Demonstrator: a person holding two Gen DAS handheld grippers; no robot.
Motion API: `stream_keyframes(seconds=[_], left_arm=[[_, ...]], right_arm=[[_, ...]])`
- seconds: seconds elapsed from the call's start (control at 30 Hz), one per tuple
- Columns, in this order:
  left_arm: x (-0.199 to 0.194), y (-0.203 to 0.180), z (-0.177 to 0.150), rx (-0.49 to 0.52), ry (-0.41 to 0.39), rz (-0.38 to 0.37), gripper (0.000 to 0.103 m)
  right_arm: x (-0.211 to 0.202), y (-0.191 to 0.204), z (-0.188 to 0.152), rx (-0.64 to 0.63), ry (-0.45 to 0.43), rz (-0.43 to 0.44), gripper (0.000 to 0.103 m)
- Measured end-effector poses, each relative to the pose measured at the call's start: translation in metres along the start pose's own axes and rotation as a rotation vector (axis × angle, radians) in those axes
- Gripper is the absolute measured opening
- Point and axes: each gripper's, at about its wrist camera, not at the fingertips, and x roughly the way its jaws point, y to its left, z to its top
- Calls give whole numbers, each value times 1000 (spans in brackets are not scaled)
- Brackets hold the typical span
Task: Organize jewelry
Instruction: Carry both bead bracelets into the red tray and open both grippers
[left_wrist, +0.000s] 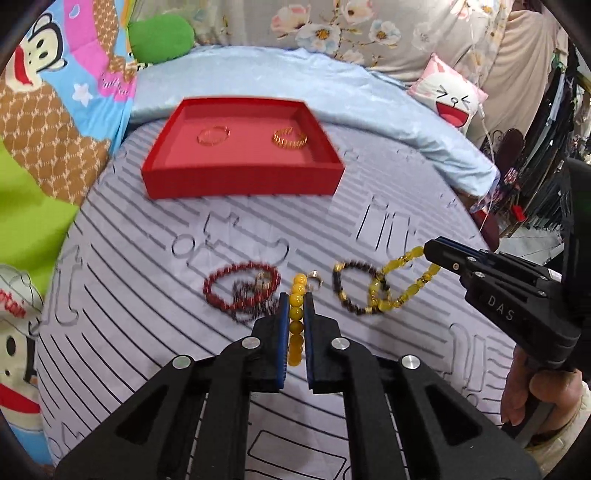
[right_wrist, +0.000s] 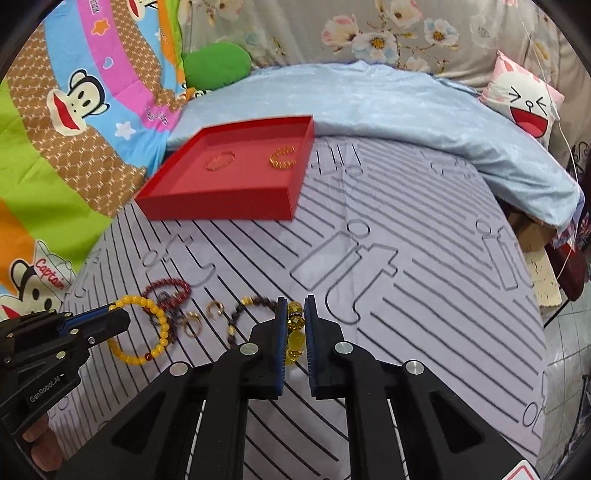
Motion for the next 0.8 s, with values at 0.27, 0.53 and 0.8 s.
stream_keyframes(seconds=[0.27,0.53,0.8], left_arm=[[-17,7,57,25,-83,-18,7],[-1,30,124,10,-146,-9,7],[51,58,176,-31,-135,-43,7]], right_arm=[[-12,5,55,-31,-86,22,9],[14,12,128,-26,-135,69,9],[80,25,176,42,-69,210,9]])
